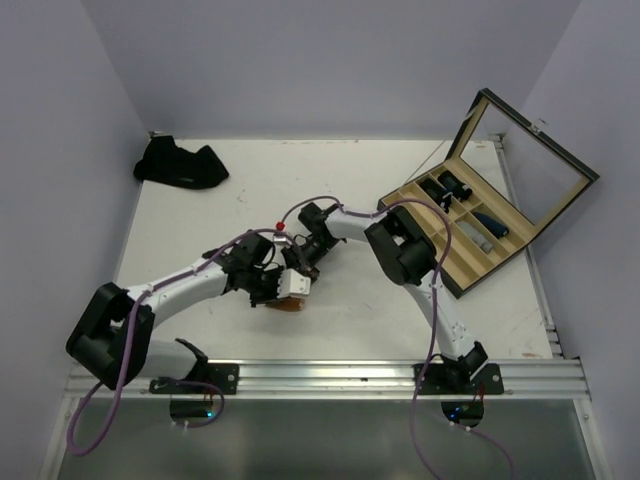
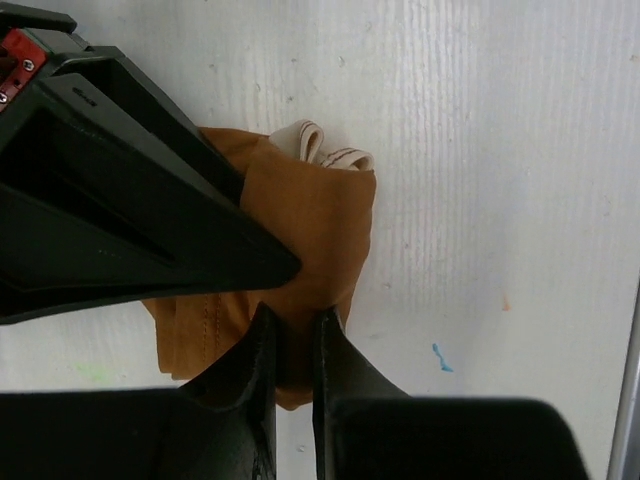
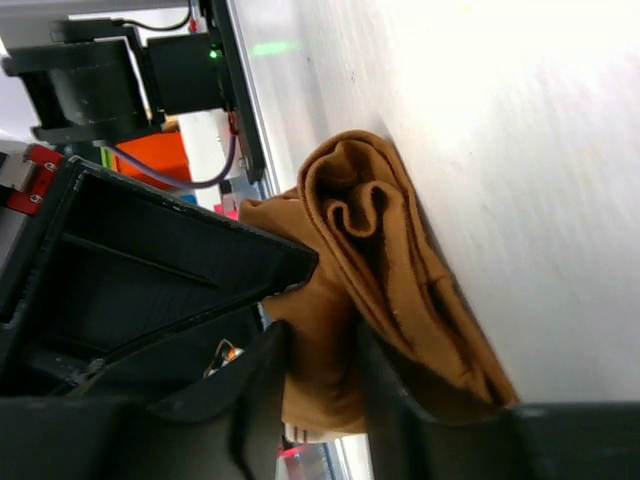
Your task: Roll the underwear
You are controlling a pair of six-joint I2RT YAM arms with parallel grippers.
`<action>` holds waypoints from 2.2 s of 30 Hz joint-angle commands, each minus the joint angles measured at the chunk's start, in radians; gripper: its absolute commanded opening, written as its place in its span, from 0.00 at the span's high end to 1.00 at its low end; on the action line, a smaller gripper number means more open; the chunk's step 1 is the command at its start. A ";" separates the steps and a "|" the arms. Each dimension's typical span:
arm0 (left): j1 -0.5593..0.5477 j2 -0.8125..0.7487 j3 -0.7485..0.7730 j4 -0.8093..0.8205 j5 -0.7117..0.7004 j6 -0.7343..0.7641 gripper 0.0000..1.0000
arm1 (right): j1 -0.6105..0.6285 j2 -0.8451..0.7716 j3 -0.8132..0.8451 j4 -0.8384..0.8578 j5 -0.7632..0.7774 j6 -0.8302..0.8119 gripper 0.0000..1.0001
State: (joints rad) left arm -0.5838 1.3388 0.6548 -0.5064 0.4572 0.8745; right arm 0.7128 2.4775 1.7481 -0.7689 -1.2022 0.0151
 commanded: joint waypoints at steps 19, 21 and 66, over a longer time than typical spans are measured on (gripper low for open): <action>0.062 0.730 0.472 -0.420 0.107 -0.124 0.98 | -0.302 -0.699 -0.286 0.046 0.443 -0.388 0.67; 0.071 0.781 0.514 -0.437 0.101 -0.138 0.98 | -0.264 -0.775 -0.349 0.053 0.467 -0.418 0.67; 0.522 0.314 0.393 0.040 0.336 -0.523 0.52 | 0.145 -0.359 -0.426 0.209 0.469 -0.635 1.00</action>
State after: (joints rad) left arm -0.1726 1.7973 1.0592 -0.7597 0.8436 0.4400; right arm 0.8700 1.9915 1.3388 -0.4107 -0.7052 -0.6861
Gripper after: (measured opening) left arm 0.459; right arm 0.077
